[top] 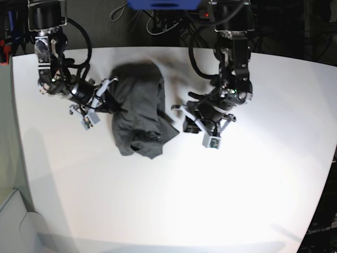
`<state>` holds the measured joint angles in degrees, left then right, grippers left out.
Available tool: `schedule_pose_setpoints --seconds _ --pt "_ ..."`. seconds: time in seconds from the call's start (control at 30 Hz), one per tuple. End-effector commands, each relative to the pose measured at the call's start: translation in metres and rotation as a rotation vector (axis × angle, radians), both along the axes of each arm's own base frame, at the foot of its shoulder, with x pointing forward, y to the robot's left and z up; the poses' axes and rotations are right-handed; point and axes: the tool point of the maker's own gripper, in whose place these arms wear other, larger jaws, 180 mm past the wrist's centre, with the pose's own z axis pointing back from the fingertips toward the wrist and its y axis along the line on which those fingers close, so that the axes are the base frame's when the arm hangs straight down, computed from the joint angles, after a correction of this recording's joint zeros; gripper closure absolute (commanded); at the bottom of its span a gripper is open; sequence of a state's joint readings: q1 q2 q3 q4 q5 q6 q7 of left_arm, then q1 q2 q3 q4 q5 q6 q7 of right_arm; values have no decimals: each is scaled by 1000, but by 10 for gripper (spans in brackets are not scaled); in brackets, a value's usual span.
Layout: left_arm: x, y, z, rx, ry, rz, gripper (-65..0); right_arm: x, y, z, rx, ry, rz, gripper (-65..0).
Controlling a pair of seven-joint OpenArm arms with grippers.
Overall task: Layout the t-shirt on the table in an organized manner, then fold the t-shirt properly
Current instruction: 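Push the bundle's loose edge inward with the left gripper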
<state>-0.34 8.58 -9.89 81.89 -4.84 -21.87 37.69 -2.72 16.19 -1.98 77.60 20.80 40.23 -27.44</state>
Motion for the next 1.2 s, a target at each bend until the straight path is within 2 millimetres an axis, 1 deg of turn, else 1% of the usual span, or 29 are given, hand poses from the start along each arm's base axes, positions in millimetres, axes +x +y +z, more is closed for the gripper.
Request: schedule_pose_setpoints --seconds 0.0,0.03,0.07,0.1,0.13,0.2,0.27,0.3,0.37,0.43,0.57,0.67,0.73,0.77,0.87,0.97,1.03,1.17 --pt "15 -1 19 -32 -66 34 -14 -2 -6 -7 -57 21 12 0" --pt "18 4 18 -31 -65 73 0 -2 -5 -7 -57 20 12 0" --pt "21 9 19 -31 -69 109 -1 -2 -5 -7 -57 20 12 0" --pt "22 12 20 -31 -76 128 -20 -2 -5 -7 -57 19 12 0" --pt "26 14 22 -34 -90 150 -17 2 -5 -4 -57 9 12 0" --pt "35 7 31 -41 -127 157 0 3 -5 -3 -58 7 12 0" --pt "39 -3 26 -44 -125 150 -1 5 -5 -2 -59 6 12 0" --pt "44 -8 27 -44 -129 141 -1 5 -5 -2 -59 6 12 0" --pt "47 -17 19 -47 -110 131 -1 4 -5 -3 -61 8 13 0" --pt "55 -25 15 -94 -93 148 -1 4 -6 -5 -60 13 12 0" --pt "63 -26 1 -191 -28 244 -1 -1 -8 -14 -57 42 2 0" --pt "66 -28 -11 -212 8 262 -1 0 -10 -19 -56 59 -4 0" --pt "65 -33 -19 -210 37 251 -1 0 -10 -22 -56 67 -2 0" --pt "63 -39 -20 -206 40 233 -1 0 -9 -23 -56 70 0 0" --pt "56 -65 -19 -255 63 180 -1 0 -8 -23 -56 70 3 0" --pt "52 -81 -16 -330 87 171 -1 2 -8 -21 -56 64 3 0" --pt "51 -86 -14 -358 96 171 -1 6 -8 -19 -56 57 2 0" --pt "50 -94 -9 -416 102 159 -2 8 -4 -18 -48 53 5 0"
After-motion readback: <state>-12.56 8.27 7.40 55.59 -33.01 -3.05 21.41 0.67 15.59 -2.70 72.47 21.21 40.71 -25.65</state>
